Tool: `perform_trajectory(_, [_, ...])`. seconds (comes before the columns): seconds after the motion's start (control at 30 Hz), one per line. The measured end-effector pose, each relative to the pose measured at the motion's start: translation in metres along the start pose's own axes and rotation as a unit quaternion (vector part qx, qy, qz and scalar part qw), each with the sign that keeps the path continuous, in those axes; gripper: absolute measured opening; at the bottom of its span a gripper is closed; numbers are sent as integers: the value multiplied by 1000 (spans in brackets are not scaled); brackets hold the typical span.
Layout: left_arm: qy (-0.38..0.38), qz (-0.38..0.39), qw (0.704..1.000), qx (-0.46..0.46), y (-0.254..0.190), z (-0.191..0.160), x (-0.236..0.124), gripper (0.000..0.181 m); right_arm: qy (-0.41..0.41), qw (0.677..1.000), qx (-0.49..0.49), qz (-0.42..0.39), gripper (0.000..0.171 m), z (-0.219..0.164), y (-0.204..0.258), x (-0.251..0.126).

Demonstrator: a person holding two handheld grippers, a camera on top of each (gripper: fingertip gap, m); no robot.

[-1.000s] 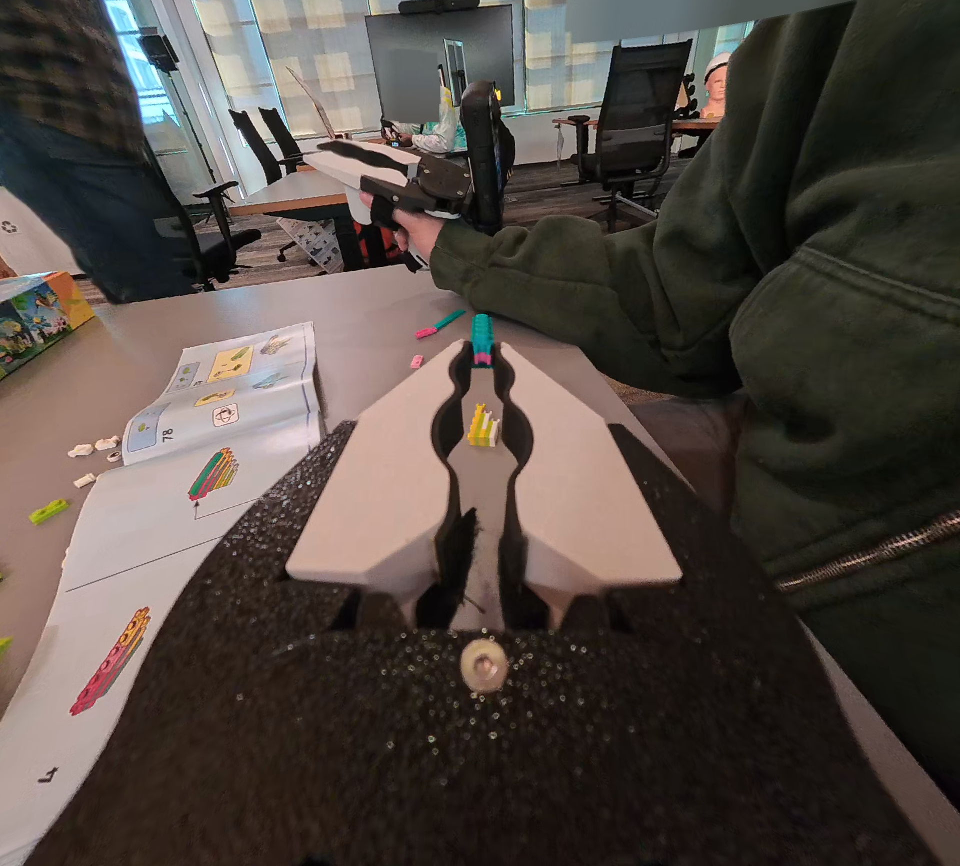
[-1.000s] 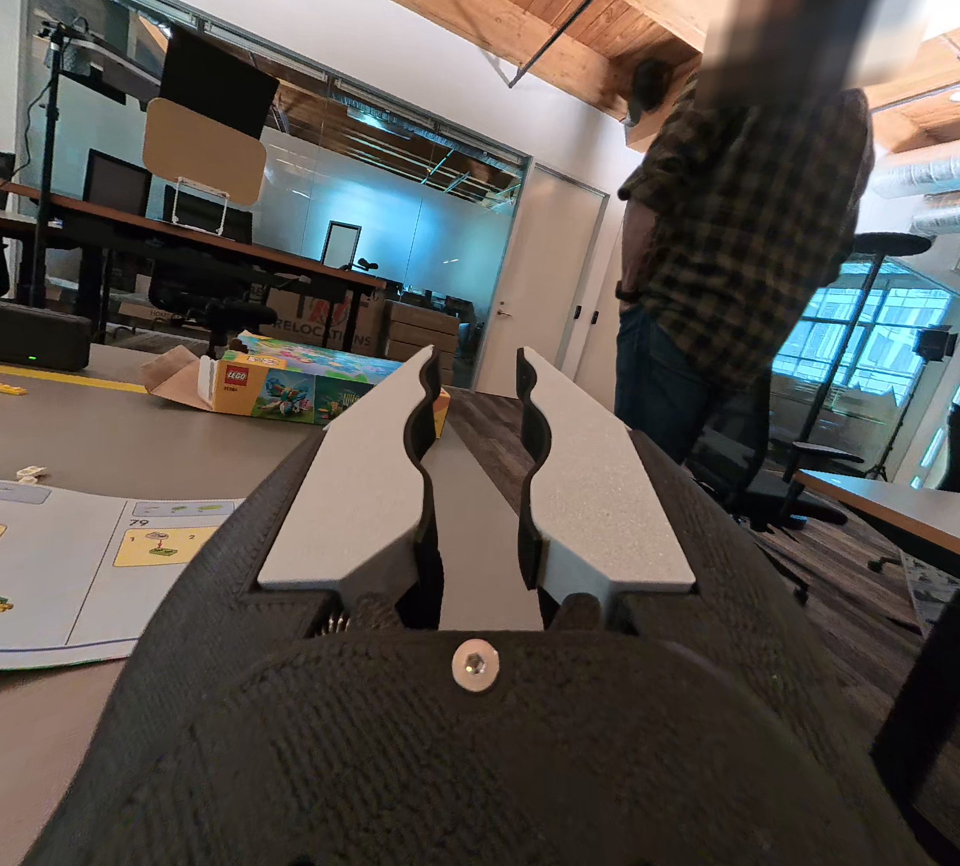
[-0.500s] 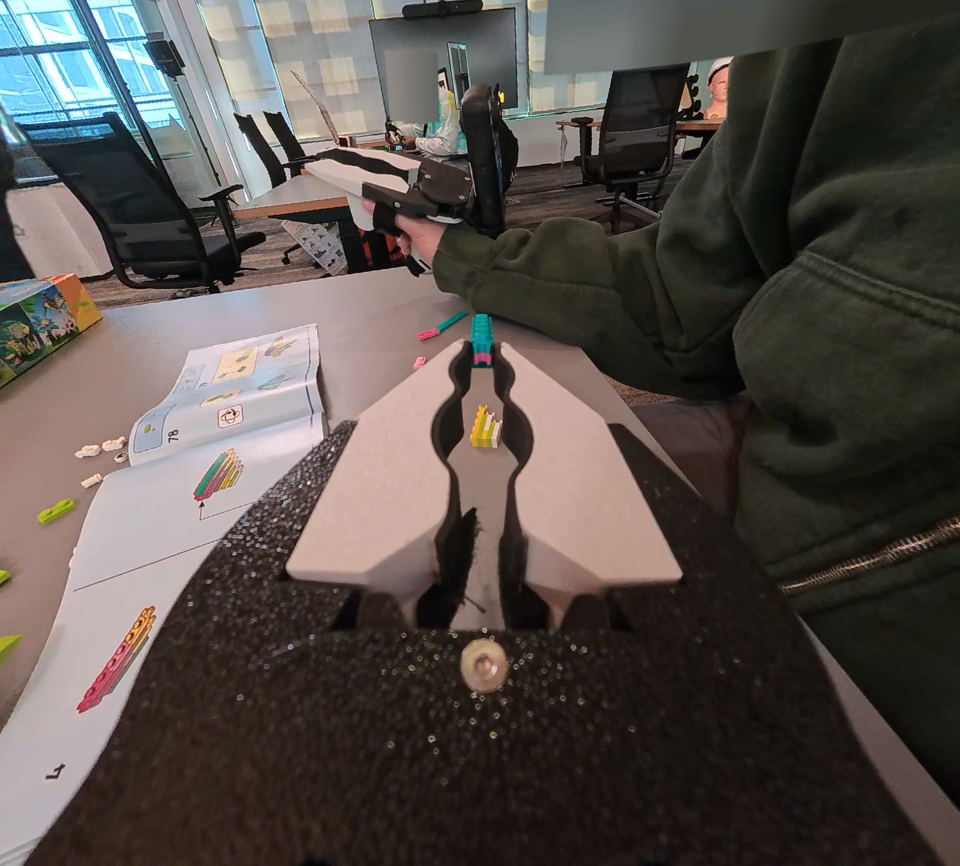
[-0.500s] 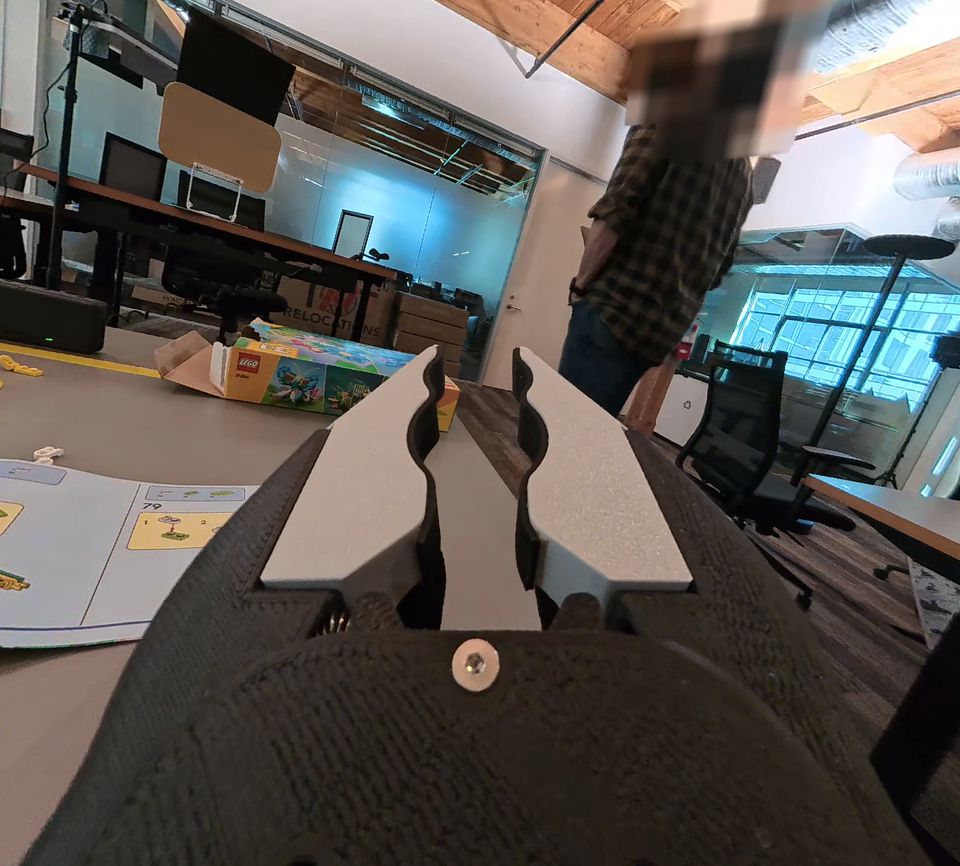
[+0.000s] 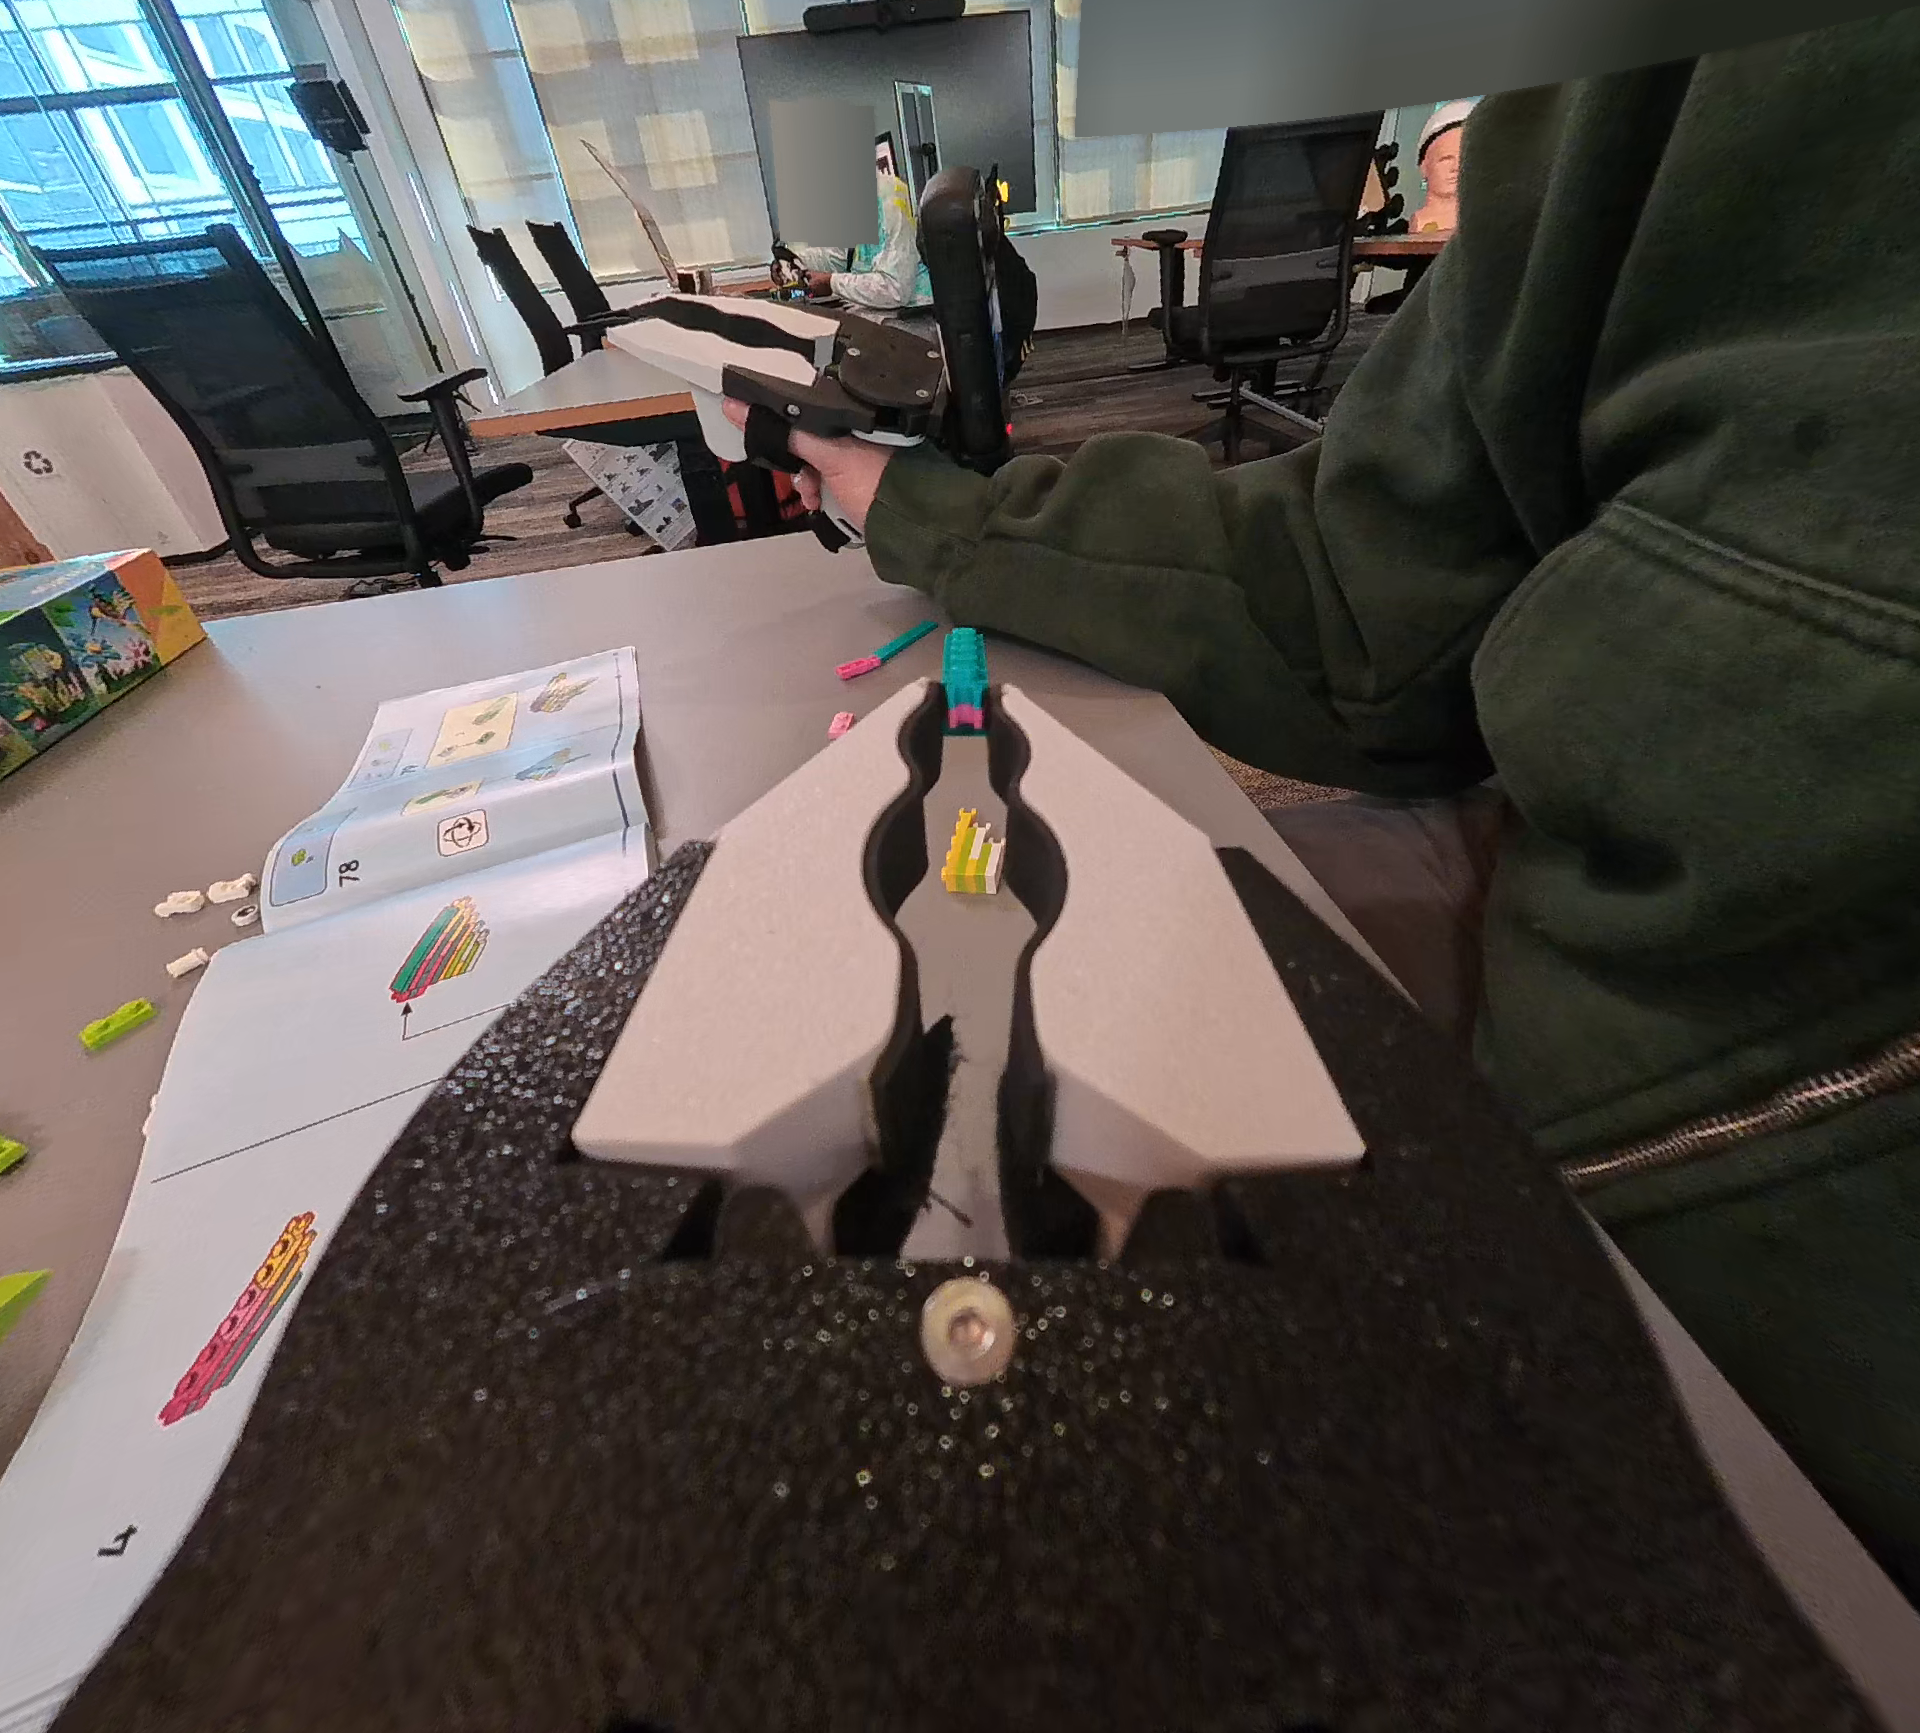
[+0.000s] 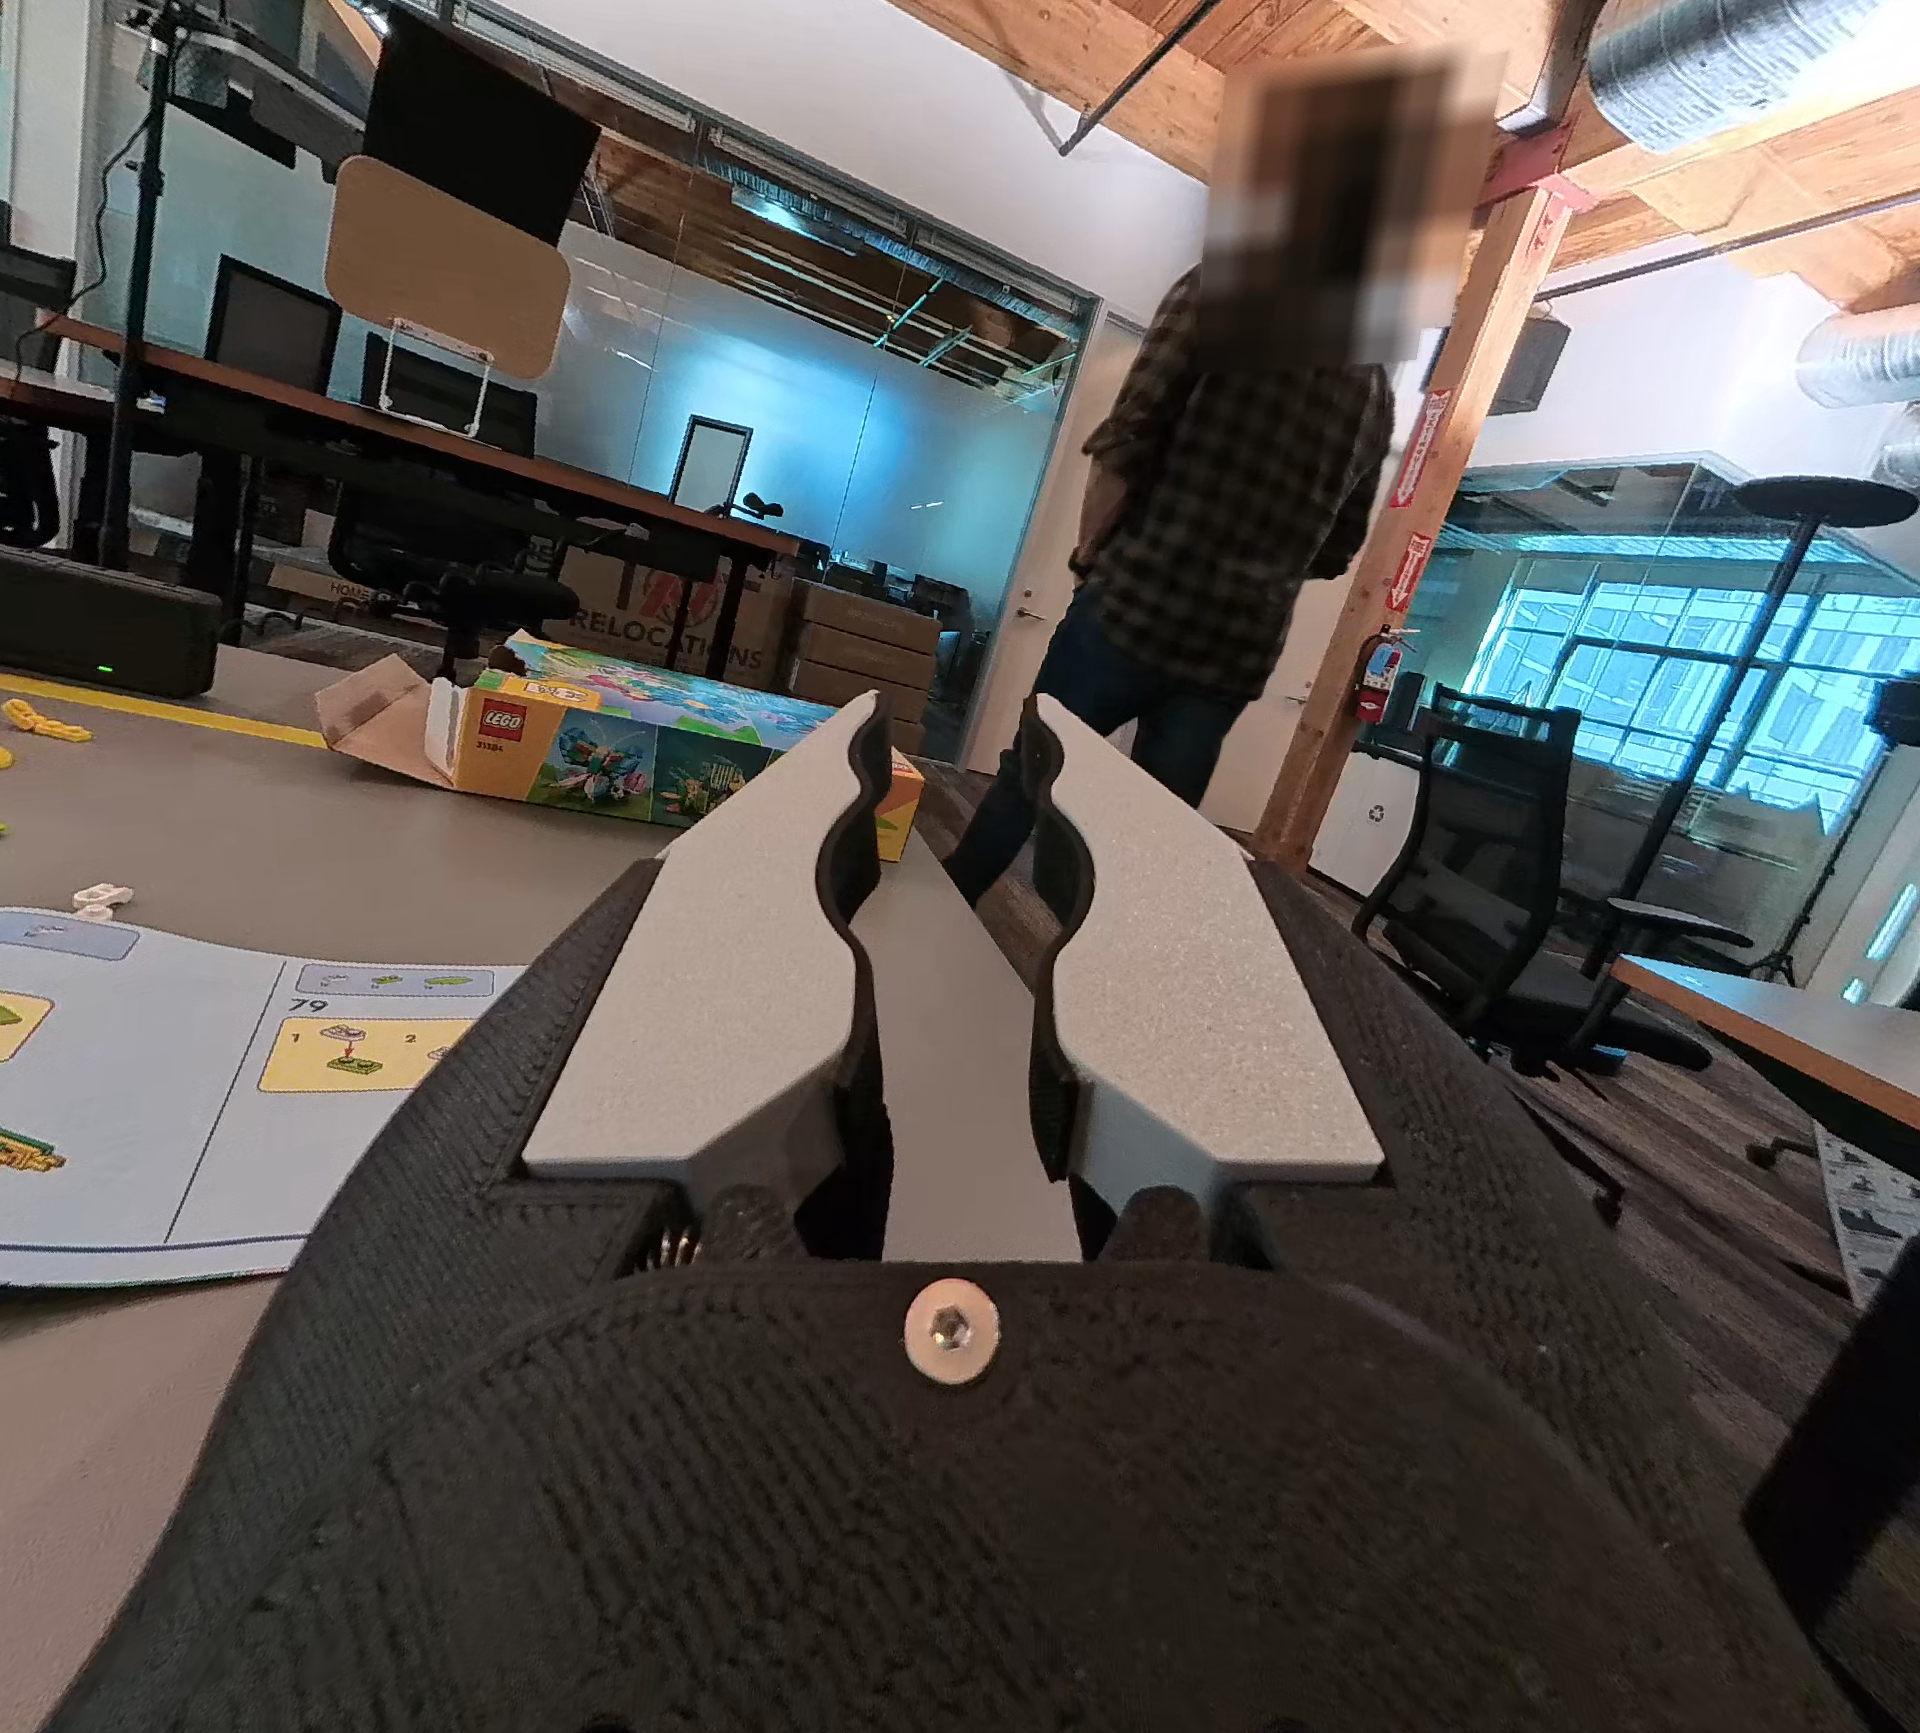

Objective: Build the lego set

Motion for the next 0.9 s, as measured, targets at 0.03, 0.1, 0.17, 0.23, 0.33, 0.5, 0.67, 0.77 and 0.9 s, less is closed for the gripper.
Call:
perform_trajectory(0.03, [1,0,1000,0,0,0,0,6,0,1000,0,1,24,0,0,0])
perform_trajectory(0.1, [3,0,1000,0,0,-1,0,6,-3,1000,0,4,24,0,0,0])
perform_trajectory(0.17, [6,-1,1000,0,1,-1,1,6,-13,1000,0,10,25,2,1,-1])
perform_trajectory(0.23, [11,-1,1000,-3,2,-3,1,6,-39,999,-4,16,26,9,2,-4])
perform_trajectory(0.33, [18,-4,1000,-6,2,-6,3,6,-82,996,-7,43,28,34,4,-9])
perform_trajectory(0.5, [26,-4,1000,4,0,-5,4,6,33,949,-28,312,20,68,33,-5])
perform_trajectory(0.67, [25,-4,1000,6,0,-4,3,6,264,782,-94,557,19,50,65,-25])
perform_trajectory(0.77, [25,-11,1000,9,-2,-3,4,6,330,706,-174,601,17,27,82,-39])
perform_trajectory(0.9, [28,-14,999,16,-4,-2,4,6,358,660,-179,636,16,9,98,-43])
Point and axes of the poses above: each gripper's, where its closed fingertips meet, x out along the fingers, z out of its top, y = z × x across the jaws, the point moved 10 cm from there along -x, back along the fingers, and after that the axes turned 4 degrees about y, right-handed, at the moved point
